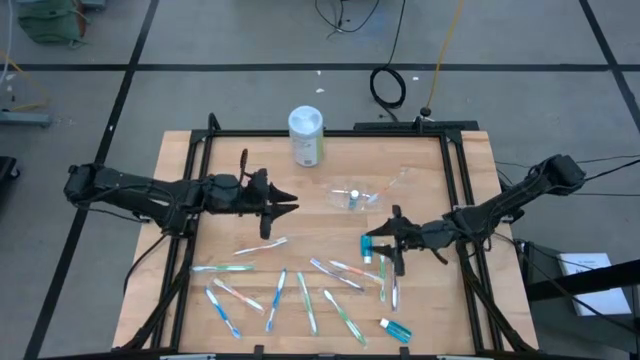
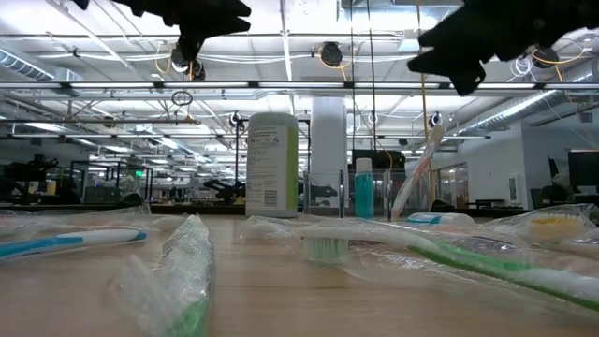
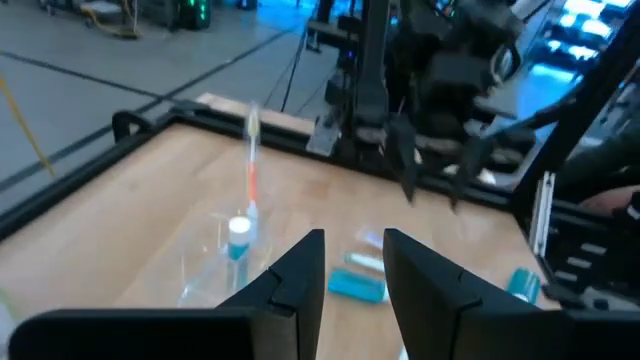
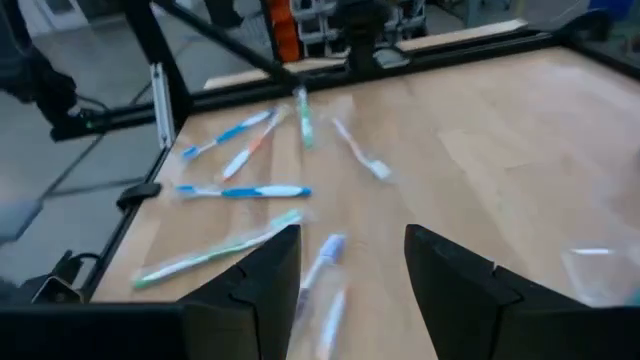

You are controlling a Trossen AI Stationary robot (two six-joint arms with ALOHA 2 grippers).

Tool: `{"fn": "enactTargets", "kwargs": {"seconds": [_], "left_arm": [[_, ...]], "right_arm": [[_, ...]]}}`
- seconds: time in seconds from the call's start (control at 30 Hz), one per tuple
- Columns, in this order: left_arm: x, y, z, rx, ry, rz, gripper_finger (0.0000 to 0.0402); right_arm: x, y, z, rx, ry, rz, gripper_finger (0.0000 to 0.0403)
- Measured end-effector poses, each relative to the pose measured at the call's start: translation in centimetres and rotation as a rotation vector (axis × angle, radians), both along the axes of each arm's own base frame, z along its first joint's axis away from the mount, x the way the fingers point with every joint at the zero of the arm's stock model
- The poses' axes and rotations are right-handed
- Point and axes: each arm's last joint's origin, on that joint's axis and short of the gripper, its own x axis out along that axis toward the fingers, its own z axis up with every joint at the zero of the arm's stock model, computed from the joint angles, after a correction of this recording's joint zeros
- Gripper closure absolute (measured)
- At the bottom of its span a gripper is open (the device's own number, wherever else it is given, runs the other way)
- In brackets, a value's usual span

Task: Pick & Place toothbrushing station
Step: Put the blue mouthwash into the transparent organizer

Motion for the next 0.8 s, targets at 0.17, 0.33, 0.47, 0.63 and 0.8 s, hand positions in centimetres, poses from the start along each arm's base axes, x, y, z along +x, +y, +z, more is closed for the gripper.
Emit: {"fn": "enactTargets", "kwargs": {"seconds": [0.17, 0.33, 0.47, 0.63, 0.8], "left_arm": [[0.1, 1.0, 0.4, 0.024, -0.036, 0.034, 0.0293], [0.1, 1.5, 0.4, 0.029, -0.035, 0.051, 0.0293], [0.1, 1.7, 0.4, 0.045, -0.035, 0.059, 0.0293], [0.1, 1.8, 0.4, 0.078, -0.038, 0.057, 0.0293], [0.1, 1.8, 0.5, 0.084, -0.041, 0.055, 0.0293]], "right_arm": [[3.3, 2.8, 0.3, -0.061, 0.151, 0.041, 0.0232], [5.2, 5.7, 0.7, -0.037, 0.377, 0.052, 0.0232], [5.6, 7.9, 0.6, 0.102, 0.528, 0.050, 0.0232], [4.6, 10.1, 0.0, 0.358, 0.694, 0.051, 0.0232], [3.2, 11.3, -0.3, 0.527, 0.807, -0.037, 0.0232]]}}
